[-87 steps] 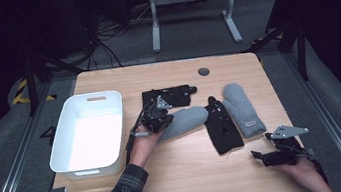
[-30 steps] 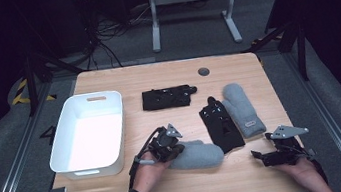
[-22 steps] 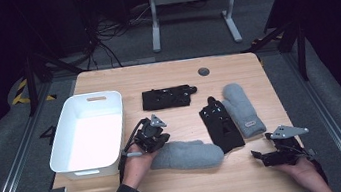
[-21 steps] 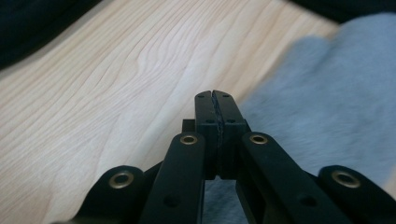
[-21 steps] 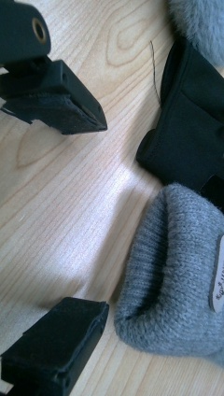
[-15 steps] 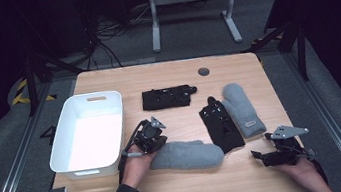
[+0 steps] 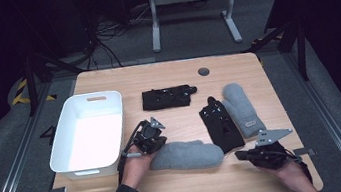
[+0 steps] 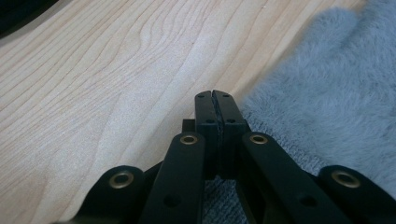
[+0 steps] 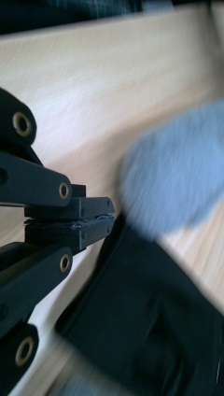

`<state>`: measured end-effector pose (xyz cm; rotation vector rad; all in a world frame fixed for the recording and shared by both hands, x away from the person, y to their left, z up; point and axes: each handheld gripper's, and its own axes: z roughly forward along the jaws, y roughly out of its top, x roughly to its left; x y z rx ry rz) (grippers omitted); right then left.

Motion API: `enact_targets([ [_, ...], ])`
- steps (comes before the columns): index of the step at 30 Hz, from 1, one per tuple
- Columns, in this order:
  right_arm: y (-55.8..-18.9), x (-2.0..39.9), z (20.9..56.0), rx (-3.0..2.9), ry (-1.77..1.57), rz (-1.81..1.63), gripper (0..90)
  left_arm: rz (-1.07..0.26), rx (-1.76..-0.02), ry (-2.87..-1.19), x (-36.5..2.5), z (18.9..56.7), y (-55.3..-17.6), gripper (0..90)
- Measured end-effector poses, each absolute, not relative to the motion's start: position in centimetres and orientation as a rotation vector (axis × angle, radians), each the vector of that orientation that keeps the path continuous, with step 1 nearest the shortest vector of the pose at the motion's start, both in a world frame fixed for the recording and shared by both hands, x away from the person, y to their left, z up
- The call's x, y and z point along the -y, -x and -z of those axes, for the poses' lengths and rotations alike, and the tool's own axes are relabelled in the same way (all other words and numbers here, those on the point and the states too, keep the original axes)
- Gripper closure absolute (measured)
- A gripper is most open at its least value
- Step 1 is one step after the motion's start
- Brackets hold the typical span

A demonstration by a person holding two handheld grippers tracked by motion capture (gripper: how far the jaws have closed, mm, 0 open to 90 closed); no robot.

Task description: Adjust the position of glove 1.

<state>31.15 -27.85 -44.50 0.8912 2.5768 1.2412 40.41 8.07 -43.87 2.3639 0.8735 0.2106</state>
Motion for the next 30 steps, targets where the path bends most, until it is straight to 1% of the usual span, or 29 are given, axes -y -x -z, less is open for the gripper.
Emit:
enact_targets([
  [7,-31.2,23.6,45.0,-2.703,-0.754,-1.251,90.0,-0.198,-0.876,-2.364,-8.2,43.9,-40.5,90.0],
  [11,-31.7,22.4,45.4,-2.735,-0.729,-1.212,90.0,-0.202,-0.887,-2.369,-8.2,43.9,-40.2,90.0],
  [25,-33.8,21.7,45.3,-2.702,-0.758,-1.178,90.0,-0.145,-0.855,-2.392,-9.2,43.9,-37.9,90.0],
  [30,-34.9,21.3,45.5,-2.688,-0.782,-1.152,90.0,-0.096,-0.845,-2.386,-9.7,44.1,-37.3,89.9],
])
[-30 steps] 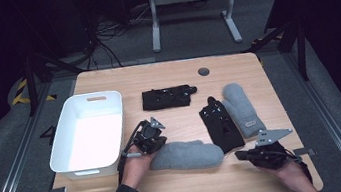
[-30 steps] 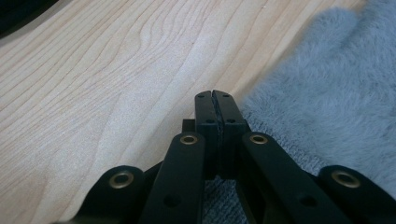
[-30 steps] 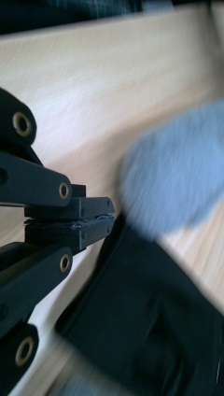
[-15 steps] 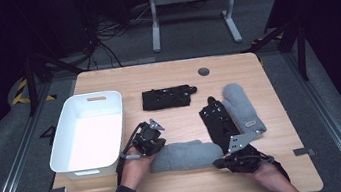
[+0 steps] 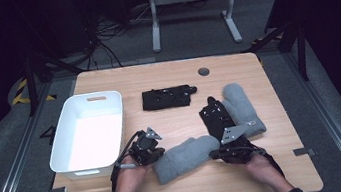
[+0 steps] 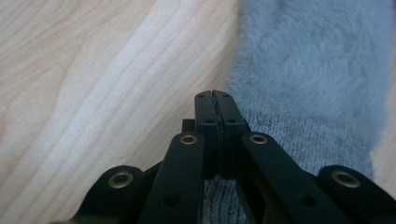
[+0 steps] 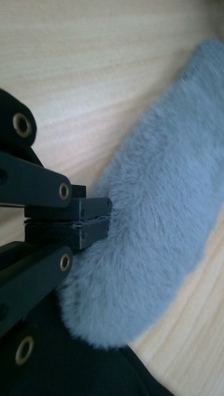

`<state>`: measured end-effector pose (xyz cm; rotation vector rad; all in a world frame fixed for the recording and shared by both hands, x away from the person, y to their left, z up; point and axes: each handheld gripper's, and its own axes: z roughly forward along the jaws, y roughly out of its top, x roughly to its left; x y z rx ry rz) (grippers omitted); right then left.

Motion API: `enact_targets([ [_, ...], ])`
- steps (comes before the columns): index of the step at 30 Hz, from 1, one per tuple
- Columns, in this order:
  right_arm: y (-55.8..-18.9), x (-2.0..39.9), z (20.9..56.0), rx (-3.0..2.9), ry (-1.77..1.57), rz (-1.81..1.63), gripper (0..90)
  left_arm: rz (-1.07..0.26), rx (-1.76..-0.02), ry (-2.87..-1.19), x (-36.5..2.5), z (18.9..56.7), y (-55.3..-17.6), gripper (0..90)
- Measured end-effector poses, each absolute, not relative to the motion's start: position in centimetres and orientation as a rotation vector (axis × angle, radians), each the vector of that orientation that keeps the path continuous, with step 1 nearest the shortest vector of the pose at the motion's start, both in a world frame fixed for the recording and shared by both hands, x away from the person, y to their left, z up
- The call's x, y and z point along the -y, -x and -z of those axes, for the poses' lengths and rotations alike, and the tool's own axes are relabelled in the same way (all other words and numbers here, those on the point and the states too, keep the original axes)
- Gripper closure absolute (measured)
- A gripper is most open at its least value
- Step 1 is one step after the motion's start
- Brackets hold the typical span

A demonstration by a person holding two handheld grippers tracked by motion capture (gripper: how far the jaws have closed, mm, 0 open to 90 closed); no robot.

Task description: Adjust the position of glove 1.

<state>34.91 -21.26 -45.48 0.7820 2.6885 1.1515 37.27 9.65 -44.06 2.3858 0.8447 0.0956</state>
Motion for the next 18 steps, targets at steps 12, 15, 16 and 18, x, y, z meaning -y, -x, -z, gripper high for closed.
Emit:
enact_targets([
  [12,-37.7,20.5,45.5,-2.619,-0.857,-1.129,90.0,0.037,-0.730,-2.381,-7.7,44.6,-35.8,89.9],
  [15,-38.3,20.1,45.5,-2.599,-0.870,-1.127,90.0,0.066,-0.706,-2.368,-7.1,44.7,-35.6,89.9],
  [16,-38.6,20.0,45.5,-2.597,-0.874,-1.121,90.0,0.078,-0.694,-2.367,-6.9,44.7,-35.5,89.9],
  [18,-38.9,19.7,45.5,-2.589,-0.875,-1.124,90.0,0.085,-0.677,-2.363,-6.5,44.9,-35.4,89.9],
])
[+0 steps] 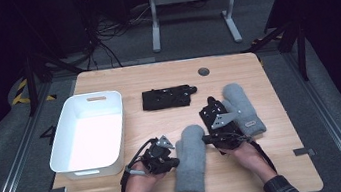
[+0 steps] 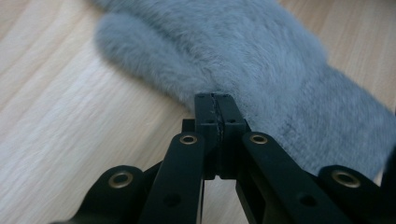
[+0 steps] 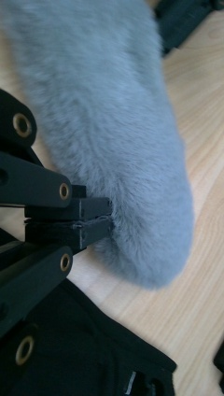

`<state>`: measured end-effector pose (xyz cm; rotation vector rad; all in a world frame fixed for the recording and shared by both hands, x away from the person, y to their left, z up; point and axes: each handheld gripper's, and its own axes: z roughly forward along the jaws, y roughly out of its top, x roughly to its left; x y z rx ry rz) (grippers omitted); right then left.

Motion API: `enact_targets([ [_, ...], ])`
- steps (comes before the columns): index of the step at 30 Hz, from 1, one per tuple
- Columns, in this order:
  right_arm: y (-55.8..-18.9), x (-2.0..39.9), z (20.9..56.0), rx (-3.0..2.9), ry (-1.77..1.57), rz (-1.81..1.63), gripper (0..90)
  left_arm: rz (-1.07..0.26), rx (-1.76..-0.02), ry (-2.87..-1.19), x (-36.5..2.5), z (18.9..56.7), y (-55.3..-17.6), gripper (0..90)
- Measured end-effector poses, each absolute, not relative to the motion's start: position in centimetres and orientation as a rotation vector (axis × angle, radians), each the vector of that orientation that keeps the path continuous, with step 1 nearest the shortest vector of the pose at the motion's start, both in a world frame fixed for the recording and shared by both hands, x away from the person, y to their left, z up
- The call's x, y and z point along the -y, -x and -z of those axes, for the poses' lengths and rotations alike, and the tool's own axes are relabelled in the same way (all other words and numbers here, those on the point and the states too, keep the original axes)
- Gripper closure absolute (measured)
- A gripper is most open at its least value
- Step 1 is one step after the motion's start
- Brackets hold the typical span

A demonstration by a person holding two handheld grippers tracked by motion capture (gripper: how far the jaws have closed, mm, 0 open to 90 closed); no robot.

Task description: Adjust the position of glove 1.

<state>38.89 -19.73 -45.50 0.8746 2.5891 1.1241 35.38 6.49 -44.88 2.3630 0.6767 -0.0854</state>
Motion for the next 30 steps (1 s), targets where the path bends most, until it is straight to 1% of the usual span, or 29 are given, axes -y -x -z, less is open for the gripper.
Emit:
enact_targets([
  [3,-39.1,19.4,45.4,-2.566,-0.868,-1.121,90.0,0.099,-0.636,-2.363,-5.7,45.1,-35.1,89.9],
  [8,-38.8,20.6,44.5,-2.523,-0.875,-1.170,89.9,0.117,-0.591,-2.357,-6.1,44.6,-34.4,89.9],
  [14,-37.1,22.4,43.9,-2.543,-0.892,-1.203,89.9,0.117,-0.529,-2.388,-6.4,44.6,-32.2,89.9],
  [15,-36.3,22.5,44.0,-2.552,-0.886,-1.205,89.9,0.117,-0.529,-2.388,-6.4,44.6,-32.2,89.9],
  [16,-36.3,22.5,44.0,-2.552,-0.886,-1.205,89.9,0.128,-0.523,-2.395,-6.4,44.7,-32.0,89.9],
  [18,-35.2,22.3,44.3,-2.580,-0.875,-1.197,89.9,0.142,-0.515,-2.402,-6.1,45.0,-31.6,89.9],
  [22,-34.1,21.8,44.7,-2.609,-0.836,-1.167,89.9,0.155,-0.485,-2.399,-5.5,45.0,-31.3,89.9],
  [30,-34.3,22.6,44.6,-2.593,-0.854,-1.153,89.9,0.192,-0.437,-2.377,-3.1,45.2,-31.6,89.8],
])
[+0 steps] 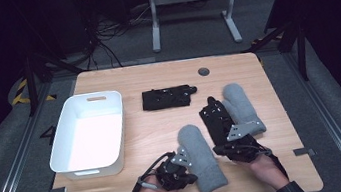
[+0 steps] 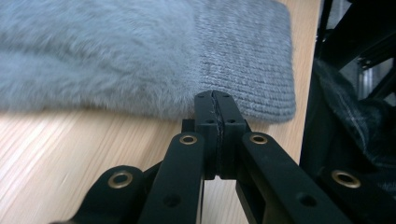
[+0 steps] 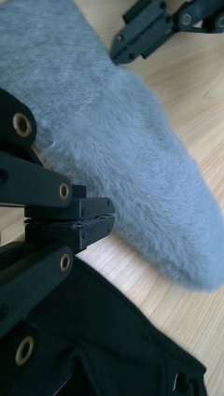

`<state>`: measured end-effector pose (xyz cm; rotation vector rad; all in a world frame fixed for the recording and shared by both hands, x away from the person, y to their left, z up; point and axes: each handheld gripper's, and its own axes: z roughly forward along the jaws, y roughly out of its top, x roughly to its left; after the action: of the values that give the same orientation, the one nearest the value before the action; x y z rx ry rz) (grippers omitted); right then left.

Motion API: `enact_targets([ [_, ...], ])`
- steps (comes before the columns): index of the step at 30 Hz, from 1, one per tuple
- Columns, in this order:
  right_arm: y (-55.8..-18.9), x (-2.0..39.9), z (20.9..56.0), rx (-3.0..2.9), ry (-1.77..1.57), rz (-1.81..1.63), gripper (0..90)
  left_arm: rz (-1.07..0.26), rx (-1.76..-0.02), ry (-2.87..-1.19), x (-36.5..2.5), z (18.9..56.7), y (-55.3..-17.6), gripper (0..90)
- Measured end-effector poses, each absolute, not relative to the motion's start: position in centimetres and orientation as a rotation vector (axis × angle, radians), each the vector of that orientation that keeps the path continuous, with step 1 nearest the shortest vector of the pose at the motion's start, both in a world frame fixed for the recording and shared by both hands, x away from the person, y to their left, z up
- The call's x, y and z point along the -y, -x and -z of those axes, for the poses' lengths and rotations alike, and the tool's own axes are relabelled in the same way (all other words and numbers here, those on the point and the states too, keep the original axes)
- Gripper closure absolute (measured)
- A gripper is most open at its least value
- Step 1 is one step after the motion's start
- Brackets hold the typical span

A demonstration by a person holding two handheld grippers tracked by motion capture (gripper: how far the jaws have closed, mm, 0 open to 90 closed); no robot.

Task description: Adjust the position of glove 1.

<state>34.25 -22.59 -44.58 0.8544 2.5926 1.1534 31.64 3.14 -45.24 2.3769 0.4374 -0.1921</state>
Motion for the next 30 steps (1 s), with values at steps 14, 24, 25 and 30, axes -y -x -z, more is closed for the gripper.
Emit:
enact_targets([
  [14,-36.1,22.6,45.3,-2.592,-0.890,-1.093,90.0,0.221,-0.369,-2.350,0.6,45.7,-32.9,89.8],
  [24,-36.4,22.1,45.0,-2.576,-0.868,-1.102,90.0,0.200,-0.360,-2.352,0.7,45.7,-32.7,89.7],
  [25,-36.4,22.3,44.8,-2.565,-0.871,-1.114,90.0,0.191,-0.361,-2.355,0.4,45.5,-32.7,89.7],
  [30,-36.1,23.4,43.7,-2.523,-0.871,-1.145,82.9,0.110,-0.412,-2.333,-2.0,44.7,-32.7,83.5],
])
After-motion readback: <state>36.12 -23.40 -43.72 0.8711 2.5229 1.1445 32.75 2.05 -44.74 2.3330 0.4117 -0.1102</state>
